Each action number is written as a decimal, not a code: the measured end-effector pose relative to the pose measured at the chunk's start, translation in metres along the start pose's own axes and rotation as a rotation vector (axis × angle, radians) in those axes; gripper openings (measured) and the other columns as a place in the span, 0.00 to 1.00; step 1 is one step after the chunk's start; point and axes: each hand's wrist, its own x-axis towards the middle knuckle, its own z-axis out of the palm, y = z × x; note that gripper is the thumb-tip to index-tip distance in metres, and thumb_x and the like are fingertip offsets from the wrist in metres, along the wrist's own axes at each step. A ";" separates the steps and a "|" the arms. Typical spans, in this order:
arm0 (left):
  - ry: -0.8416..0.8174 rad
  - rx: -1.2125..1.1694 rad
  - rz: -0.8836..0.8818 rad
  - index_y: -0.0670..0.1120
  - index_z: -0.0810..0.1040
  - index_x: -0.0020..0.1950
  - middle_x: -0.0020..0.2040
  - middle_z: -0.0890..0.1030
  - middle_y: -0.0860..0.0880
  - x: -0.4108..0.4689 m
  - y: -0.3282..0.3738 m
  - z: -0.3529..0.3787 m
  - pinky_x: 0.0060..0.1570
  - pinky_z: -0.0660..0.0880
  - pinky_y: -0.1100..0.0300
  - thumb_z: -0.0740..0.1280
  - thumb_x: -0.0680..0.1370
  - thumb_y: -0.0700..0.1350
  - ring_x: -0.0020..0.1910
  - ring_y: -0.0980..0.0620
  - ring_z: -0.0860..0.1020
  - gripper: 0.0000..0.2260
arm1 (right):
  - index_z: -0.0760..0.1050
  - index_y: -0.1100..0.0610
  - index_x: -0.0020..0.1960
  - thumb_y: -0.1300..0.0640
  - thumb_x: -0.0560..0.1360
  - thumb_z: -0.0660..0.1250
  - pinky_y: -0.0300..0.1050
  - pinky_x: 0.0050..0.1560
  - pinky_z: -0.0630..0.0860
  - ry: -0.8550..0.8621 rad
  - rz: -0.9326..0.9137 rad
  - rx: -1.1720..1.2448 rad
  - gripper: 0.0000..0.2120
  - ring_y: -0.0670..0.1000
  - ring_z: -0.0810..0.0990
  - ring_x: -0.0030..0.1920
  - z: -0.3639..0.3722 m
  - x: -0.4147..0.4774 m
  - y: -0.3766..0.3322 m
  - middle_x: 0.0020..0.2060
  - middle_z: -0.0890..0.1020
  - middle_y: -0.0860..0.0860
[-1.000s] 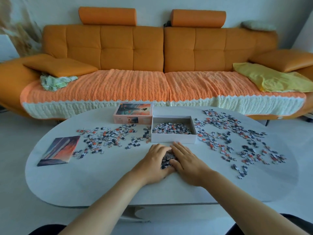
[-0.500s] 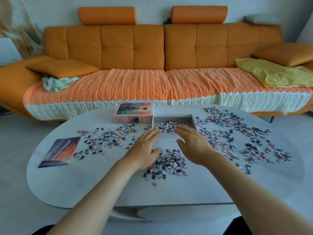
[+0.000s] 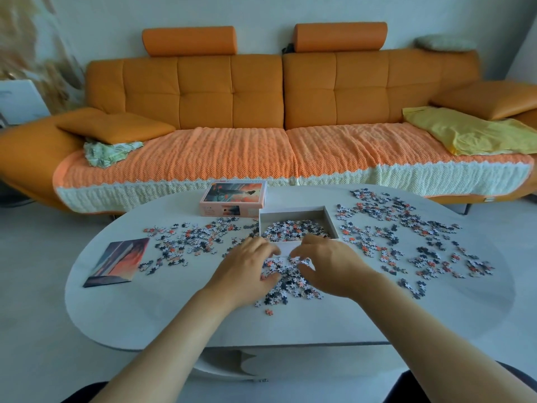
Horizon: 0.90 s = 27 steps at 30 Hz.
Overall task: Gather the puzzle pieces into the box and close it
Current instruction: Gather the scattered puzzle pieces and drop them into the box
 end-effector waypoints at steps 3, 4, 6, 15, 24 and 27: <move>-0.170 0.032 -0.024 0.55 0.63 0.75 0.68 0.67 0.56 -0.004 0.004 0.010 0.63 0.68 0.57 0.63 0.78 0.59 0.67 0.55 0.64 0.27 | 0.67 0.46 0.71 0.44 0.77 0.61 0.49 0.52 0.76 -0.228 0.066 -0.096 0.23 0.53 0.77 0.56 0.006 -0.002 -0.006 0.62 0.72 0.49; -0.203 0.051 -0.024 0.55 0.63 0.76 0.68 0.66 0.56 -0.005 0.004 0.015 0.63 0.68 0.56 0.63 0.78 0.59 0.68 0.54 0.63 0.27 | 0.65 0.47 0.72 0.43 0.77 0.62 0.50 0.53 0.76 -0.275 0.084 -0.115 0.25 0.55 0.76 0.58 0.010 -0.002 -0.005 0.63 0.70 0.51; -0.209 0.012 -0.036 0.55 0.66 0.75 0.66 0.68 0.55 -0.002 0.005 0.022 0.63 0.69 0.55 0.62 0.79 0.57 0.67 0.54 0.63 0.24 | 0.66 0.46 0.72 0.45 0.78 0.63 0.51 0.54 0.75 -0.305 0.119 -0.077 0.24 0.55 0.76 0.57 0.016 0.000 -0.004 0.62 0.70 0.52; -0.106 -0.209 -0.109 0.51 0.83 0.56 0.49 0.76 0.54 0.020 0.003 0.028 0.52 0.74 0.58 0.69 0.77 0.44 0.50 0.55 0.75 0.08 | 0.81 0.51 0.57 0.52 0.73 0.71 0.42 0.51 0.74 -0.258 0.194 0.121 0.13 0.51 0.76 0.52 0.014 0.015 -0.001 0.51 0.78 0.50; 0.078 -0.380 -0.151 0.49 0.84 0.50 0.45 0.80 0.54 0.057 0.003 -0.001 0.43 0.71 0.67 0.71 0.76 0.42 0.43 0.59 0.77 0.05 | 0.84 0.52 0.51 0.57 0.73 0.73 0.35 0.39 0.71 0.016 0.194 0.236 0.07 0.48 0.77 0.41 -0.016 0.038 0.015 0.38 0.77 0.43; 0.114 -0.395 -0.179 0.48 0.84 0.50 0.45 0.80 0.54 0.071 -0.004 -0.003 0.43 0.70 0.70 0.71 0.77 0.42 0.43 0.59 0.77 0.04 | 0.83 0.55 0.49 0.58 0.74 0.71 0.42 0.44 0.71 0.147 0.199 0.230 0.05 0.52 0.75 0.42 -0.011 0.050 0.028 0.42 0.76 0.50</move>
